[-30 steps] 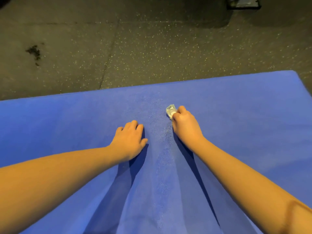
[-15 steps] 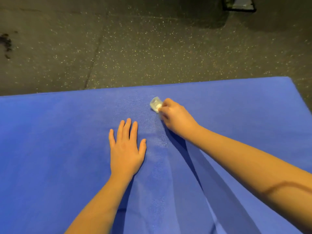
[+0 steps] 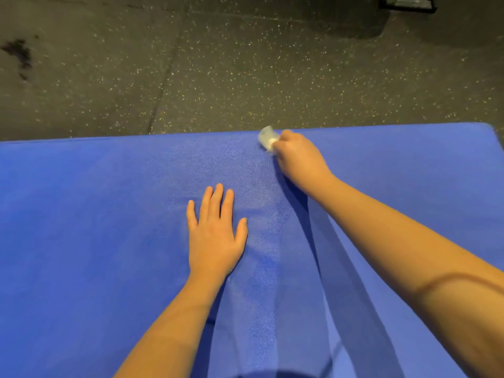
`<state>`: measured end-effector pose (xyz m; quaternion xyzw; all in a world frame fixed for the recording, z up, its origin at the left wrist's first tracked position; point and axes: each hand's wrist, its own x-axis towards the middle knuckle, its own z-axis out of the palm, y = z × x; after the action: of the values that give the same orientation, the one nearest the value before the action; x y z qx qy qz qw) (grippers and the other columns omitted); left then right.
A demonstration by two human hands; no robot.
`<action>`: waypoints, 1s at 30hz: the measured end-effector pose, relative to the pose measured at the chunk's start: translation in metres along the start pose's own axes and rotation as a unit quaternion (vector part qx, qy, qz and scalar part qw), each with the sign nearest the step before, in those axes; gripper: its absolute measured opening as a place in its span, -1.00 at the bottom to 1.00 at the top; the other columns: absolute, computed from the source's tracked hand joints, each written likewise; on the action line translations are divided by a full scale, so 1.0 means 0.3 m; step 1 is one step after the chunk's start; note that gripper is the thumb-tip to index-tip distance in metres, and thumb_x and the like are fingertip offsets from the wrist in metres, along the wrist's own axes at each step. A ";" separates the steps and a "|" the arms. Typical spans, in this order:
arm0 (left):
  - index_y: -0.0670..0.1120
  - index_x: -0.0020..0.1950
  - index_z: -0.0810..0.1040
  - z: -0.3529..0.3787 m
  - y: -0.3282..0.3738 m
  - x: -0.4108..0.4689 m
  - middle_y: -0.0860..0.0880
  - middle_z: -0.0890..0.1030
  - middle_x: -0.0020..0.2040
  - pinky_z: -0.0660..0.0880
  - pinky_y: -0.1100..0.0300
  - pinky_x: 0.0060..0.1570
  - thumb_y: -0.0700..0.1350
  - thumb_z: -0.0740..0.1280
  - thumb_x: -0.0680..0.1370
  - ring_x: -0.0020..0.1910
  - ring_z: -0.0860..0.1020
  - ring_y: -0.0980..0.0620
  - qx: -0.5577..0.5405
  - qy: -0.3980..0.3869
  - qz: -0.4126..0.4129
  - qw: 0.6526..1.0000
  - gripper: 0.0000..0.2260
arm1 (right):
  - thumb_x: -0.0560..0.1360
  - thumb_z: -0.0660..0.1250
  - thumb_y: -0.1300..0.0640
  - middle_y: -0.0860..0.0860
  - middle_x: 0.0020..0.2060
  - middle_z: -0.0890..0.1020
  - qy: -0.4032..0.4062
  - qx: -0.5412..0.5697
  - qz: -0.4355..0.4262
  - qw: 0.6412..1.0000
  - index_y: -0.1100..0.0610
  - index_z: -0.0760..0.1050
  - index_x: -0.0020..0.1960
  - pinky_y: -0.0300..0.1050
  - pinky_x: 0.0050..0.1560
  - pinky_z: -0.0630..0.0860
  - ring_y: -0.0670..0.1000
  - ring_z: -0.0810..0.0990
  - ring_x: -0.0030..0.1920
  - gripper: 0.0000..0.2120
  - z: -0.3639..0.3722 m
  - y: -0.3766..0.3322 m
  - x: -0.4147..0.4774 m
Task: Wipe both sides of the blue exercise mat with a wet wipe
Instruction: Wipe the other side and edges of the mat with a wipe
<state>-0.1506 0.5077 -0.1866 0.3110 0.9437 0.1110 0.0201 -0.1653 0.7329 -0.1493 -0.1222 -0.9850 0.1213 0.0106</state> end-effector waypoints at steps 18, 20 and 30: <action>-0.25 0.44 0.35 0.018 0.097 0.021 -0.21 0.30 0.50 0.08 -0.28 0.44 0.13 -0.03 0.54 0.51 0.18 -0.21 -0.008 -0.001 -0.081 0.997 -0.37 | 0.53 0.24 0.25 0.24 -0.16 0.45 0.013 0.015 0.051 0.999 0.39 0.49 -0.20 0.05 -0.31 0.35 0.25 0.47 -0.25 -0.78 -0.019 0.191 -0.167; -0.23 0.46 0.33 0.029 0.106 0.016 -0.17 0.30 0.50 0.06 -0.24 0.46 0.11 0.00 0.56 0.52 0.17 -0.17 -0.005 0.018 -0.076 0.997 -0.41 | 0.54 0.21 0.26 0.21 -0.19 0.40 0.045 -0.012 0.094 0.994 0.37 0.47 -0.18 0.02 -0.36 0.30 0.26 0.46 -0.24 -0.80 -0.024 0.252 -0.159; -0.15 0.42 0.42 0.038 0.098 0.013 -0.09 0.39 0.46 0.13 -0.18 0.45 0.01 0.02 0.59 0.49 0.25 -0.13 -0.032 0.041 -0.028 0.998 -0.52 | 0.43 0.30 0.38 0.25 -0.27 0.51 0.043 0.018 -0.003 0.999 0.32 0.52 -0.11 -0.03 -0.35 0.35 0.26 0.47 -0.29 -0.94 -0.035 0.206 -0.241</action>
<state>-0.1355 0.5353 -0.1910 0.2786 0.9481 0.1535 -0.0052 -0.0800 0.7761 -0.1535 -0.1240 -0.9817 0.1335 0.0551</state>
